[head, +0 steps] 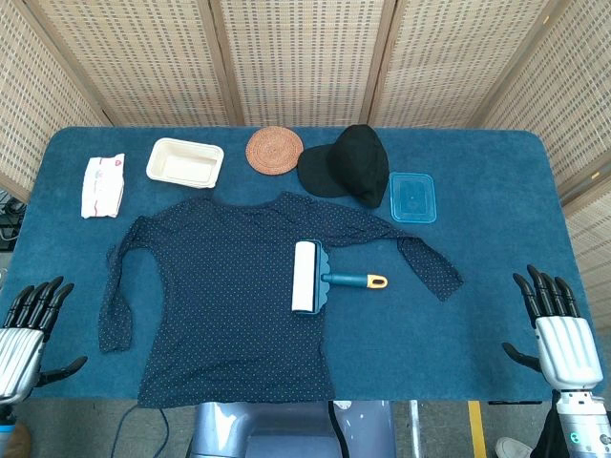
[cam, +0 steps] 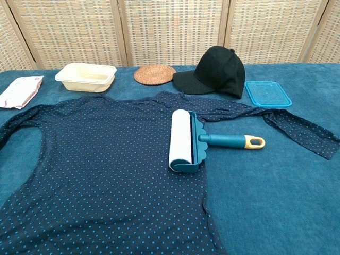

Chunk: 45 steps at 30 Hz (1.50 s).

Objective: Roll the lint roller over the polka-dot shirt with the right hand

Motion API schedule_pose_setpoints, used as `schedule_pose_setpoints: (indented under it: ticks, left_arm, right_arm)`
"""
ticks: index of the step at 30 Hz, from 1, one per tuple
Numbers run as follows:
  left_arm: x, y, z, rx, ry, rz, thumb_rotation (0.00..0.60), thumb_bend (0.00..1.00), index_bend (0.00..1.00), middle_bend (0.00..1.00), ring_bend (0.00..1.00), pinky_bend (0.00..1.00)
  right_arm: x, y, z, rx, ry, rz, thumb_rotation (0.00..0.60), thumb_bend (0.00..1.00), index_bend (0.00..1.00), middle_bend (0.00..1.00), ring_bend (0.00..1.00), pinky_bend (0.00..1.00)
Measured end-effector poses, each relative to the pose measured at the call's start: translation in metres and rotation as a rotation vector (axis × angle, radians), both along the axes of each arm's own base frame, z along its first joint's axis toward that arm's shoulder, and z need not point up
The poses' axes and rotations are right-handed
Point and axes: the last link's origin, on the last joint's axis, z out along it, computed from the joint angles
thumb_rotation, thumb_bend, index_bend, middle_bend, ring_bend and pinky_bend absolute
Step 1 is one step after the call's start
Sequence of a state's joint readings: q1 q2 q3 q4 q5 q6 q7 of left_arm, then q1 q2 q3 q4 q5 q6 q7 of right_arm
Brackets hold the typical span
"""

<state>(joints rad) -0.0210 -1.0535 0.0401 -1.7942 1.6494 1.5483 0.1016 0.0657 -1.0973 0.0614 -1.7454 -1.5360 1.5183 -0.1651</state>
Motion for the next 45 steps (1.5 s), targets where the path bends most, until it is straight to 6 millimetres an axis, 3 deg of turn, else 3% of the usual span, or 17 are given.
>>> schedule_pose_setpoints:
  ticks: [10, 11, 13, 14, 15, 16, 18, 19, 21, 28, 34, 40, 45]
  left_arm:
    - [-0.001, 0.003, -0.002, -0.011, 0.001, 0.001, 0.600, 0.00, 0.00, 0.00, 0.00, 0.00]
    - [-0.001, 0.004, -0.003, -0.014, 0.002, 0.002, 0.600, 0.00, 0.00, 0.00, 0.00, 0.00]
    - [-0.001, 0.005, -0.004, -0.019, 0.004, 0.005, 0.600, 0.00, 0.00, 0.00, 0.00, 0.00]
    - [-0.001, 0.006, -0.005, -0.020, 0.005, 0.006, 0.600, 0.00, 0.00, 0.00, 0.00, 0.00]
    - [0.000, 0.007, -0.006, -0.022, 0.005, 0.006, 0.600, 0.00, 0.00, 0.00, 0.00, 0.00]
    - [0.000, 0.008, -0.007, -0.023, 0.006, 0.006, 0.600, 0.00, 0.00, 0.00, 0.00, 0.00]
    - [0.001, 0.010, -0.008, -0.028, 0.010, 0.009, 0.600, 0.00, 0.00, 0.00, 0.00, 0.00]
    - [0.001, 0.011, -0.010, -0.032, 0.013, 0.014, 0.600, 0.00, 0.00, 0.00, 0.00, 0.00]
    - [0.000, 0.014, -0.011, -0.034, 0.016, 0.023, 0.600, 0.00, 0.00, 0.00, 0.00, 0.00]
    - [-0.004, 0.023, -0.014, -0.041, 0.016, 0.066, 0.600, 0.00, 0.00, 0.00, 0.00, 0.00]
    - [-0.008, 0.028, -0.014, -0.048, 0.013, 0.085, 0.600, 0.00, 0.00, 0.00, 0.00, 0.00]
    - [-0.010, 0.032, -0.012, -0.047, 0.006, 0.096, 0.600, 0.00, 0.00, 0.00, 0.00, 0.00]
    - [-0.012, 0.034, -0.011, -0.045, 0.000, 0.105, 0.600, 0.00, 0.00, 0.00, 0.00, 0.00]
  right_arm:
    - [0.000, -0.001, -0.005, 0.016, -0.004, -0.004, 0.600, 0.00, 0.00, 0.00, 0.00, 0.00]
    - [0.000, -0.002, -0.006, 0.021, -0.004, -0.005, 0.600, 0.00, 0.00, 0.03, 0.02, 0.00]
    - [0.001, -0.004, -0.009, 0.037, -0.001, -0.006, 0.600, 0.00, 0.00, 0.22, 0.24, 0.01]
    - [0.002, -0.006, -0.010, 0.043, 0.003, -0.003, 0.600, 0.00, 0.00, 0.31, 0.35, 0.06]
    - [0.004, -0.009, -0.012, 0.044, 0.009, 0.005, 0.600, 0.00, 0.00, 0.42, 0.49, 0.22]
    - [0.007, -0.015, -0.014, 0.043, 0.019, 0.022, 0.600, 0.00, 0.00, 0.50, 0.61, 0.46]
    - [0.012, -0.024, -0.017, 0.048, 0.037, 0.048, 0.600, 0.00, 0.00, 0.64, 0.78, 0.82]
    - [0.016, -0.032, -0.020, 0.062, 0.051, 0.063, 0.600, 0.00, 0.00, 0.71, 0.85, 0.92]
    - [0.023, -0.046, -0.027, 0.098, 0.077, 0.071, 0.600, 0.00, 0.00, 0.81, 0.93, 0.99]
    - [0.046, -0.102, -0.064, 0.253, 0.195, -0.017, 0.600, 0.00, 0.00, 0.90, 1.00, 1.00]
    - [0.078, -0.134, -0.103, 0.343, 0.211, -0.082, 0.600, 0.00, 0.00, 0.94, 1.00, 1.00]
    - [0.130, -0.155, -0.157, 0.418, 0.199, -0.072, 0.600, 0.00, 0.00, 0.98, 1.00, 1.00]
    - [0.154, -0.163, -0.182, 0.427, 0.169, -0.079, 0.600, 0.01, 0.09, 0.98, 1.00, 1.00]
